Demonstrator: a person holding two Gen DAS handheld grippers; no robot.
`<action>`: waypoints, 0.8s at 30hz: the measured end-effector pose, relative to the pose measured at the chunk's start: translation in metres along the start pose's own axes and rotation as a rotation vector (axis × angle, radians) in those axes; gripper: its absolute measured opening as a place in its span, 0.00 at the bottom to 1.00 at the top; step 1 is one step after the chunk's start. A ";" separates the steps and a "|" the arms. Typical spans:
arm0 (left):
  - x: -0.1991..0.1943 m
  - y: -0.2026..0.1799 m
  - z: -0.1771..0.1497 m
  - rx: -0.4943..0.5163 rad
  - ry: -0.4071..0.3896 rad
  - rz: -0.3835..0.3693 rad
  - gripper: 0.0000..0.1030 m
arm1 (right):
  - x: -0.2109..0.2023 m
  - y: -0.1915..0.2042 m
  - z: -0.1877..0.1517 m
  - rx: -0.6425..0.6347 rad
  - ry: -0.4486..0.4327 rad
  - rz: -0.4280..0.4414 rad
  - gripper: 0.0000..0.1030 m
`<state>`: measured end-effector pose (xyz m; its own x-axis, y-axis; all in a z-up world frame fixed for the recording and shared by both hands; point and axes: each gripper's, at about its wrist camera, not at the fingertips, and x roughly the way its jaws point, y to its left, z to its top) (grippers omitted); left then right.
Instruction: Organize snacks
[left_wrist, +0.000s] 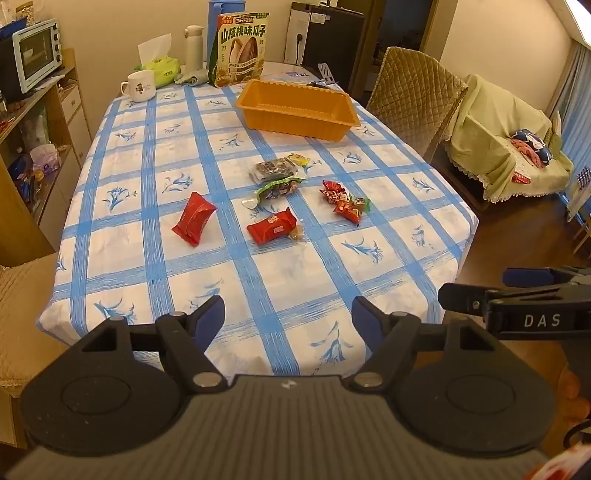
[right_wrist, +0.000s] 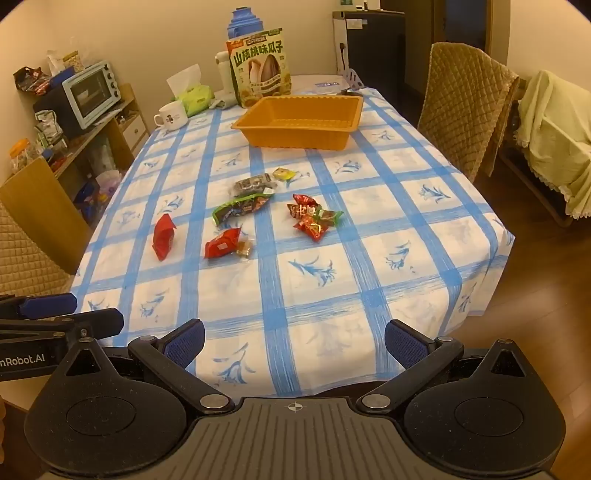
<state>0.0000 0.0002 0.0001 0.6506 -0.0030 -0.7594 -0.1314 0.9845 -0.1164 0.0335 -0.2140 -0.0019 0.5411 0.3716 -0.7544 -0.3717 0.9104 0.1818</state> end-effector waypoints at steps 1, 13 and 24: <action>0.000 0.000 0.000 0.000 -0.002 0.000 0.72 | 0.000 0.000 0.000 0.000 0.002 0.000 1.00; 0.003 0.012 -0.004 -0.002 0.007 0.003 0.72 | 0.003 0.002 0.003 -0.001 0.004 0.001 1.00; 0.001 0.010 -0.001 -0.004 0.009 0.002 0.72 | 0.004 0.004 0.003 -0.001 0.005 0.001 1.00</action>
<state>-0.0013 0.0100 -0.0022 0.6436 -0.0026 -0.7654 -0.1356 0.9838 -0.1173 0.0361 -0.2085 -0.0024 0.5370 0.3721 -0.7571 -0.3734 0.9096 0.1822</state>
